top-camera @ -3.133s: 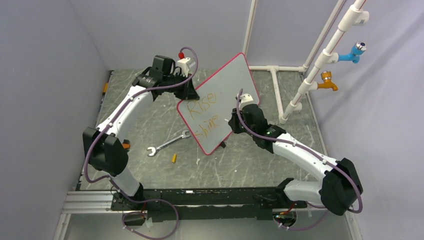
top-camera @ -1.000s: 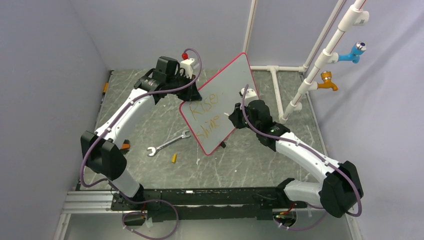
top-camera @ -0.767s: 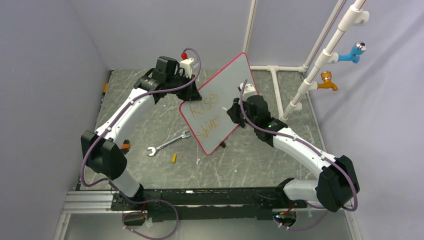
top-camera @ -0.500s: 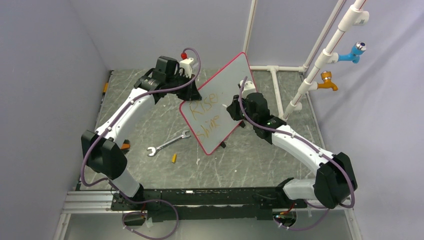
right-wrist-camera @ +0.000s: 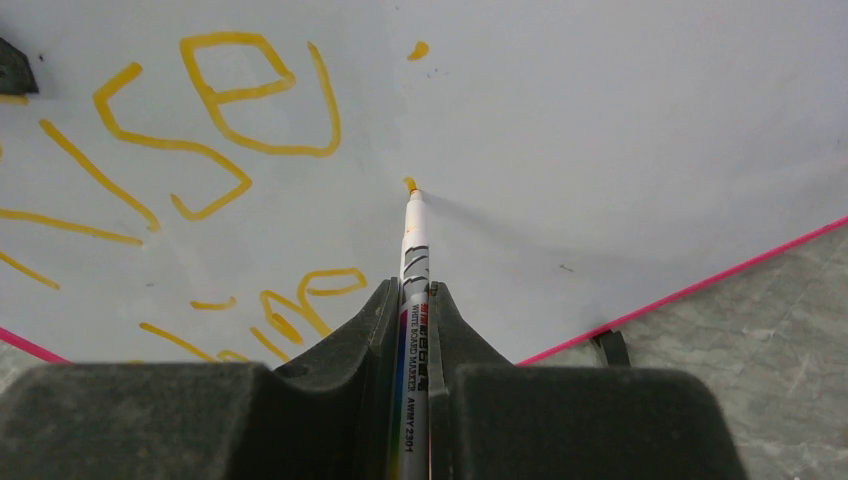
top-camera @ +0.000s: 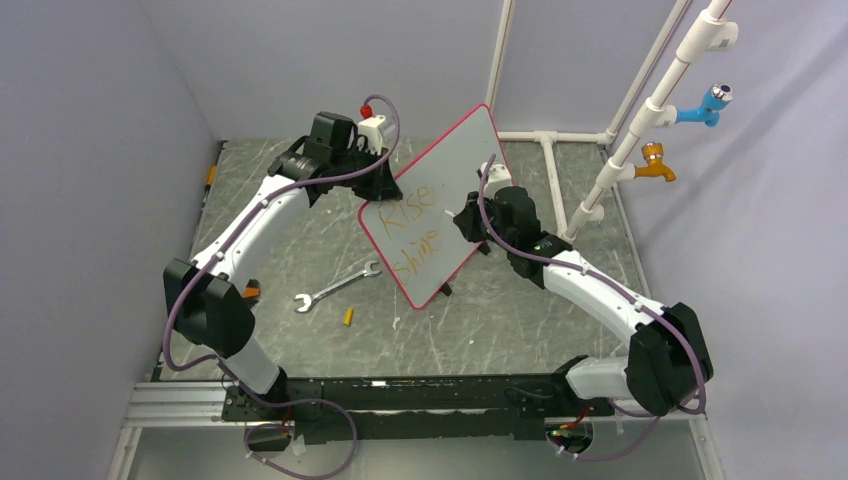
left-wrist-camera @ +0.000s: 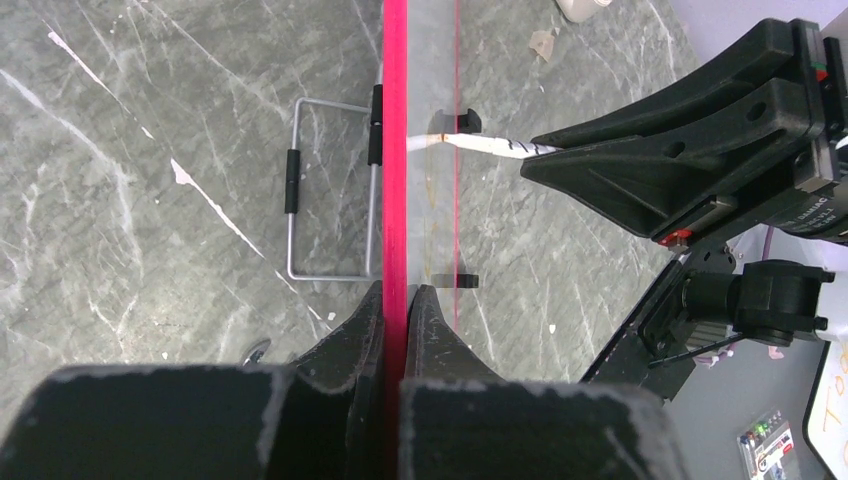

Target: Write a sentence on the whiteboard

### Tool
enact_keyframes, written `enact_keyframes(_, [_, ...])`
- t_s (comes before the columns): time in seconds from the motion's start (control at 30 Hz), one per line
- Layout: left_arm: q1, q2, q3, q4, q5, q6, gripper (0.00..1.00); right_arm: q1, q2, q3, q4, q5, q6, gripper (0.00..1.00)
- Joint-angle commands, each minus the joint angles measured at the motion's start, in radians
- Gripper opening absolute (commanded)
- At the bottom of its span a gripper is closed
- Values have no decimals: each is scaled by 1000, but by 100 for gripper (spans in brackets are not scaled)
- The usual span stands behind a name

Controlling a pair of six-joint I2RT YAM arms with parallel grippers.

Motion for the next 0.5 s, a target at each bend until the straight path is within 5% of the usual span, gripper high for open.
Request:
enact_keyframes(0.0, [-12,71,-40,-131,-172,139,0,2,3,-49,43,-48,15,0])
enact_keyframes(0.47, [-8,71,-37,-132,-166,141,0,1,-36,-145,46,-59,51,0])
